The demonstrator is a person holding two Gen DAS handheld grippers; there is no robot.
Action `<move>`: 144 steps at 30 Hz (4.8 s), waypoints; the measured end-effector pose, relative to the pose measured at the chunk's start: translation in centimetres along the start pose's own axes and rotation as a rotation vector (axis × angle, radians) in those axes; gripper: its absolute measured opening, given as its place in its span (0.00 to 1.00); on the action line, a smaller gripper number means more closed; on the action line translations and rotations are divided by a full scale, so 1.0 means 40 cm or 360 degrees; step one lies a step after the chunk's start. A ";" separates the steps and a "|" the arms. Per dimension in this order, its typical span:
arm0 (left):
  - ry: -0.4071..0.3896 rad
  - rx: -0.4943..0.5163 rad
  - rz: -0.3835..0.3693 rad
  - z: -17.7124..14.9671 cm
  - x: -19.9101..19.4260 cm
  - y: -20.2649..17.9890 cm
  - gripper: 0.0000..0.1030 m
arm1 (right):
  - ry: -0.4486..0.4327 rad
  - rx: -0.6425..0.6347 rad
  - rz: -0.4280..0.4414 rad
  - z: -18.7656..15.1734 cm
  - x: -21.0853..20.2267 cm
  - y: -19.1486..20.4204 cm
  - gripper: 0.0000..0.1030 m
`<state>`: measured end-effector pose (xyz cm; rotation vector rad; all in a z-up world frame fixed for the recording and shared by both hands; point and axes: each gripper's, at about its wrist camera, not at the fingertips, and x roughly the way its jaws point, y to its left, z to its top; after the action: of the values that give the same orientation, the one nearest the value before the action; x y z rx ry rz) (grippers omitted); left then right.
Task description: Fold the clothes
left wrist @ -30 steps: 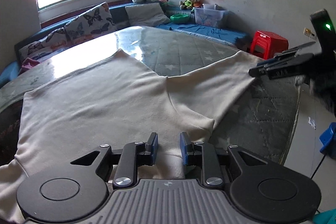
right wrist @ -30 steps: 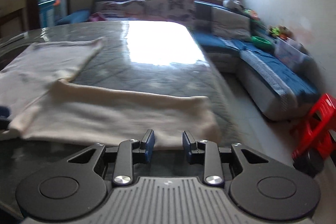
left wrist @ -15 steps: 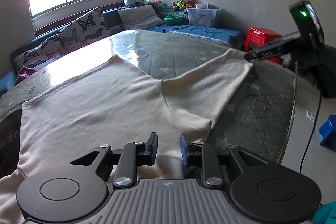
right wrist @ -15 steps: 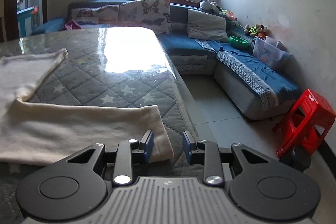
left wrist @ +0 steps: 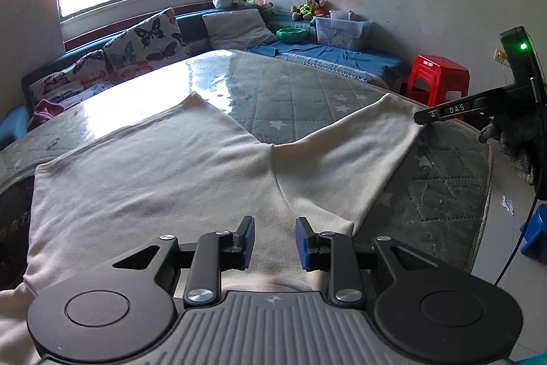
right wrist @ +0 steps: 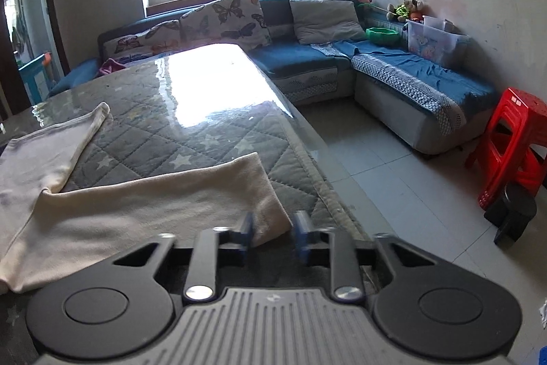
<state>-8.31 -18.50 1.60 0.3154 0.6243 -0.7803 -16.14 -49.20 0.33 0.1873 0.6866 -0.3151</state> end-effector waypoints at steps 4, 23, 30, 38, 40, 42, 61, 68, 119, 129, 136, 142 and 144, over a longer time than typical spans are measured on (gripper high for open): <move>0.0010 -0.0003 0.0005 0.001 0.008 0.000 0.29 | -0.0049 0.0005 0.0005 0.015 -0.017 -0.001 0.05; -0.0037 -0.0047 0.0017 -0.009 -0.010 0.021 0.41 | -0.0261 -0.0168 0.0097 0.145 -0.135 0.090 0.05; -0.0101 -0.0181 0.0073 -0.031 -0.067 0.082 0.45 | -0.0371 -0.0383 0.0273 0.222 -0.225 0.238 0.04; -0.0144 -0.0339 0.0163 -0.086 -0.131 0.150 0.47 | -0.0312 -0.0643 0.0527 0.190 -0.209 0.464 0.04; -0.0150 -0.0378 0.0187 -0.101 -0.146 0.165 0.47 | -0.0282 -0.0709 0.0592 0.173 -0.197 0.522 0.04; -0.0156 -0.0416 0.0210 -0.116 -0.161 0.181 0.47 | -0.0251 -0.0774 0.0657 0.157 -0.184 0.581 0.04; -0.0194 -0.0576 0.0315 -0.164 -0.227 0.244 0.48 | -0.0083 -0.1095 0.0955 0.066 -0.163 0.801 0.11; -0.0198 -0.0573 0.0351 -0.141 -0.199 0.257 0.47 | 0.0005 -0.1047 0.0753 0.028 -0.148 0.661 0.24; -0.0088 -0.0486 0.0421 -0.084 -0.180 0.257 0.07 | -0.0008 -0.0747 0.0642 0.011 -0.098 0.441 0.24; -0.0042 -0.0557 0.0328 -0.092 -0.111 0.267 0.07 | 0.0014 -0.0823 0.0731 0.024 -0.010 0.541 0.22; -0.0071 -0.0635 0.0326 -0.102 -0.115 0.284 0.08 | 0.0028 -0.0805 0.0717 0.024 0.004 0.537 0.20; -0.0076 -0.0689 0.0372 -0.107 -0.119 0.301 0.09 | 0.0034 -0.0836 0.0739 0.014 0.000 0.557 0.22; -0.0105 -0.0708 0.0392 -0.110 -0.142 0.304 0.13 | 0.0032 -0.0863 0.0736 0.006 -0.003 0.566 0.22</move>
<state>-4.25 -5.00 2.22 -0.0425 0.6641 -0.3982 -8.27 -28.02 2.09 -0.1699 0.7040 0.3189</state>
